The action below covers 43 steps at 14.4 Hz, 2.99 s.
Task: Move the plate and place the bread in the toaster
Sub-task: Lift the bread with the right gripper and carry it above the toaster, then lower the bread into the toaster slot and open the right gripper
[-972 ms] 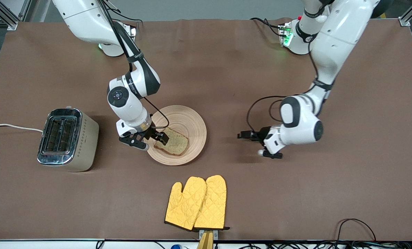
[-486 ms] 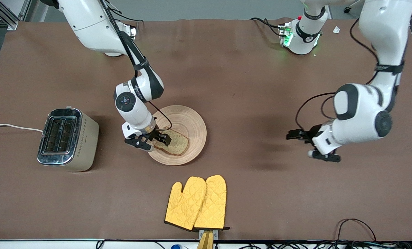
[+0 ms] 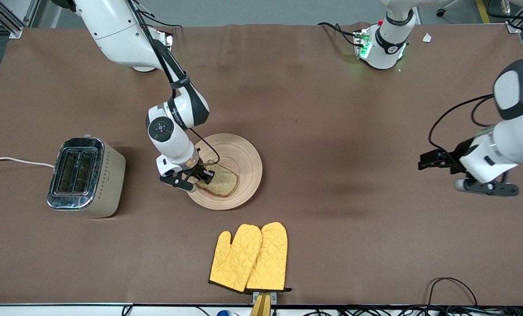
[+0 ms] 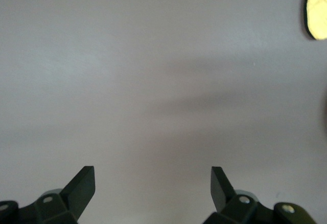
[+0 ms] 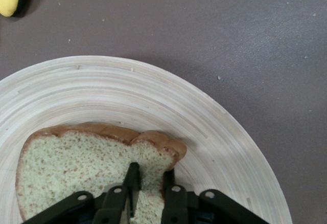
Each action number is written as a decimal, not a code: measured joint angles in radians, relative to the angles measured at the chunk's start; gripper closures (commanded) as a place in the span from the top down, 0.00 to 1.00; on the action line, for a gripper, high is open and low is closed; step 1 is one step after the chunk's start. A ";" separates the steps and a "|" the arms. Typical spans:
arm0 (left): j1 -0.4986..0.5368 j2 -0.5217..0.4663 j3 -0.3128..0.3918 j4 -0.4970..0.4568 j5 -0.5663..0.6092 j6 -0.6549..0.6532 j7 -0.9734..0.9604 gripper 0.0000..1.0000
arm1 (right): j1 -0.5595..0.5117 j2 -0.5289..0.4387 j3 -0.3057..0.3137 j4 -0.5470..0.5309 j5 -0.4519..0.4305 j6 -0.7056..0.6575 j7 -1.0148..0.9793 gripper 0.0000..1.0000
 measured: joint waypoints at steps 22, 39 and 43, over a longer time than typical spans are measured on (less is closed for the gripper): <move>-0.171 -0.121 0.177 0.141 0.043 -0.284 -0.152 1.00 | -0.067 -0.174 -0.065 0.389 -0.887 -1.250 -0.335 0.00; -0.166 -0.121 0.185 0.142 0.031 -0.288 -0.152 1.00 | -0.142 0.000 -0.064 0.384 -1.047 -1.166 -0.191 0.15; -0.166 -0.121 0.185 0.142 0.031 -0.288 -0.152 1.00 | -0.143 0.002 -0.064 0.403 -1.026 -1.166 -0.183 1.00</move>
